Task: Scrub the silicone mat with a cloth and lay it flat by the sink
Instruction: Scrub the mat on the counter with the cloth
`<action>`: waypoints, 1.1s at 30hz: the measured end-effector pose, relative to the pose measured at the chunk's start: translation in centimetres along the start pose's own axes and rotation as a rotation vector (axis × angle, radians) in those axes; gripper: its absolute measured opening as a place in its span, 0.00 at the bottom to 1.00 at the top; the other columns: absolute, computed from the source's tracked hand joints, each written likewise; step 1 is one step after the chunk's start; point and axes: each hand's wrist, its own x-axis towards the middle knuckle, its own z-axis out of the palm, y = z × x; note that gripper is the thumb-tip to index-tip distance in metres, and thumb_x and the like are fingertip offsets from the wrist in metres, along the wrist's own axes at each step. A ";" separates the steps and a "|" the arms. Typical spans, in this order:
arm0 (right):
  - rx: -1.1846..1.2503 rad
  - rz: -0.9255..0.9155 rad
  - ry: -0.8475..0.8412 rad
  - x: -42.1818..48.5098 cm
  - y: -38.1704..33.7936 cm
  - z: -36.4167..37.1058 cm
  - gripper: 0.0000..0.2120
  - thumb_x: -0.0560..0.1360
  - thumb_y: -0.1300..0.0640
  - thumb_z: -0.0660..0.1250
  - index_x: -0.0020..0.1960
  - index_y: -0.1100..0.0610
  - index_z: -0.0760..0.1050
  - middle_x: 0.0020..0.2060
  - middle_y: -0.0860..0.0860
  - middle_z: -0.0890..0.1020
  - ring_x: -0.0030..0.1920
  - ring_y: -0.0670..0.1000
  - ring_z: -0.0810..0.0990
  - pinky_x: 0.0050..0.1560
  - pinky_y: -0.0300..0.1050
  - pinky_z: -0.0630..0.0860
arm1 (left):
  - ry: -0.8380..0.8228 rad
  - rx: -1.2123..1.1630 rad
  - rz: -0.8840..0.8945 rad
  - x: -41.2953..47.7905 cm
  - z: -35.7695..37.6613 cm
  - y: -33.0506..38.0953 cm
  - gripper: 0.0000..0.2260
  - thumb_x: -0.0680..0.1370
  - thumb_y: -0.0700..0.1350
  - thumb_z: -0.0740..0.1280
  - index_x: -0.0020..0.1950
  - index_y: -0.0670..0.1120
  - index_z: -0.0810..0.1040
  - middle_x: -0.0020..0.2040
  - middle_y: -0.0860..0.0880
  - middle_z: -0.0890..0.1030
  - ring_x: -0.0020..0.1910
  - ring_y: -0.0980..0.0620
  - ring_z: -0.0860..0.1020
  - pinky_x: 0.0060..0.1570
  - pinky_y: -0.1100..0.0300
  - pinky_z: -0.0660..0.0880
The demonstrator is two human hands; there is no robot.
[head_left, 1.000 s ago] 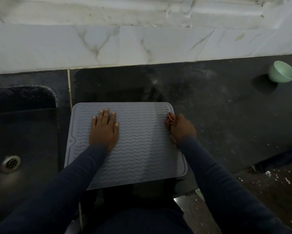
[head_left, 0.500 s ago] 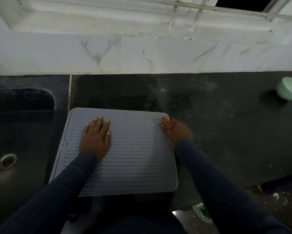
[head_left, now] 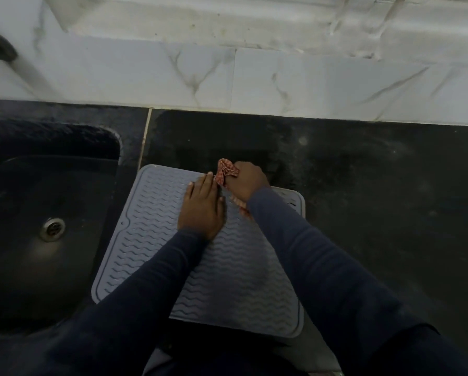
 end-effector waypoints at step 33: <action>-0.170 0.227 0.030 -5.7 15.1 -9.4 0.19 0.79 0.55 0.61 0.70 0.55 0.69 0.66 0.57 0.75 0.64 0.59 0.75 0.62 0.49 0.71 | -0.067 -0.081 0.351 0.3 0.1 7.7 0.26 0.81 0.52 0.47 0.78 0.43 0.51 0.78 0.43 0.52 0.77 0.48 0.49 0.75 0.52 0.43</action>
